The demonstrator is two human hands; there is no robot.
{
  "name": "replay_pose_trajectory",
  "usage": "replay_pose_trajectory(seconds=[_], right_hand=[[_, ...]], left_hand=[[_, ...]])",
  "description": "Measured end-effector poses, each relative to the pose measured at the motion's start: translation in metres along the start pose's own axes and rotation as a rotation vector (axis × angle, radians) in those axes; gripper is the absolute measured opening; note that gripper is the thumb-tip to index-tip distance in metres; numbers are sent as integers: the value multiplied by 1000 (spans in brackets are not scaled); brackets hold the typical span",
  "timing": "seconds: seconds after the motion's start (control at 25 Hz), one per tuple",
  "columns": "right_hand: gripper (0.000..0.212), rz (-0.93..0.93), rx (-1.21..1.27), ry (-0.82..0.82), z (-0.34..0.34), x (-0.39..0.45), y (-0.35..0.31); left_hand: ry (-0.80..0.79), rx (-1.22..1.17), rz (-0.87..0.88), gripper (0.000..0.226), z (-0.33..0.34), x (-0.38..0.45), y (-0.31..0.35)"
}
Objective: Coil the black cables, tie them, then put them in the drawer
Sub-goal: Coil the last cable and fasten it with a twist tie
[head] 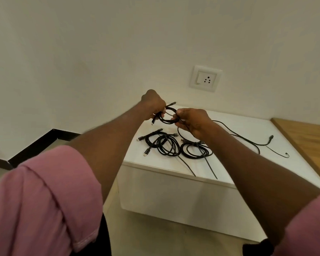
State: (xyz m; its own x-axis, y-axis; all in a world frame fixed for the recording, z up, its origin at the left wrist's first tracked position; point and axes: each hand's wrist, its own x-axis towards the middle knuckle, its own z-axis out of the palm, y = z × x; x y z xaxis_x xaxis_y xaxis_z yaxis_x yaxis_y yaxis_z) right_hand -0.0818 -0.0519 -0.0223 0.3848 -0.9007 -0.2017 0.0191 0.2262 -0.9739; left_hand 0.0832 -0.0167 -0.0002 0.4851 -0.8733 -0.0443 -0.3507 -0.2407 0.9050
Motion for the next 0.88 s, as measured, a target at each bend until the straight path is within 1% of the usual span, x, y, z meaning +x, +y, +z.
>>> replay_pose_trajectory(seconds=[0.08, 0.12, 0.2, 0.24, 0.28, 0.32, 0.36, 0.44, 0.52, 0.6, 0.68, 0.76, 0.84, 0.88], right_hand=[[18, 20, 20, -69, 3, 8, 4], [19, 17, -20, -99, 4, 11, 6], [16, -7, -183, -121, 8, 14, 11], [11, -39, -283, -101, 9, 17, 15], [7, -88, -371, -57, 10, 18, 18], [8, -143, -431, 4, 10, 20, 20], [16, -193, -464, 84, 7, 23, 22], [30, -248, -504, 251, -2, 27, 22], [24, -289, -578, 338, -15, 25, 19], [18, -309, -746, 337, -30, 17, 16], [17, -317, -903, 341, -42, 11, 12], [19, -322, -952, 373, -55, 6, 6], [21, -335, -1043, 396, -72, 0, 2], [23, -347, -1146, 375, -82, -4, 1]], left_hand=[[127, -5, -22, 13, -3, 19, -15], [176, 10, -33, 14, -4, 26, -23], [200, 89, -59, 18, -4, 38, -39], [189, 147, -64, 21, -4, 41, -46], [174, 197, -64, 23, -4, 42, -50], [161, 226, -59, 25, -4, 42, -52], [155, 232, -49, 24, -4, 41, -52], [162, 244, -11, 13, -4, 39, -47], [190, 283, 49, 5, -2, 36, -40], [216, 313, 123, 13, 3, 29, -31], [231, 339, 228, 17, 9, 19, -18], [229, 332, 342, 19, 17, 8, -2], [174, 334, 465, 18, 27, -2, 11], [119, 353, 528, 17, 34, -9, 16]])
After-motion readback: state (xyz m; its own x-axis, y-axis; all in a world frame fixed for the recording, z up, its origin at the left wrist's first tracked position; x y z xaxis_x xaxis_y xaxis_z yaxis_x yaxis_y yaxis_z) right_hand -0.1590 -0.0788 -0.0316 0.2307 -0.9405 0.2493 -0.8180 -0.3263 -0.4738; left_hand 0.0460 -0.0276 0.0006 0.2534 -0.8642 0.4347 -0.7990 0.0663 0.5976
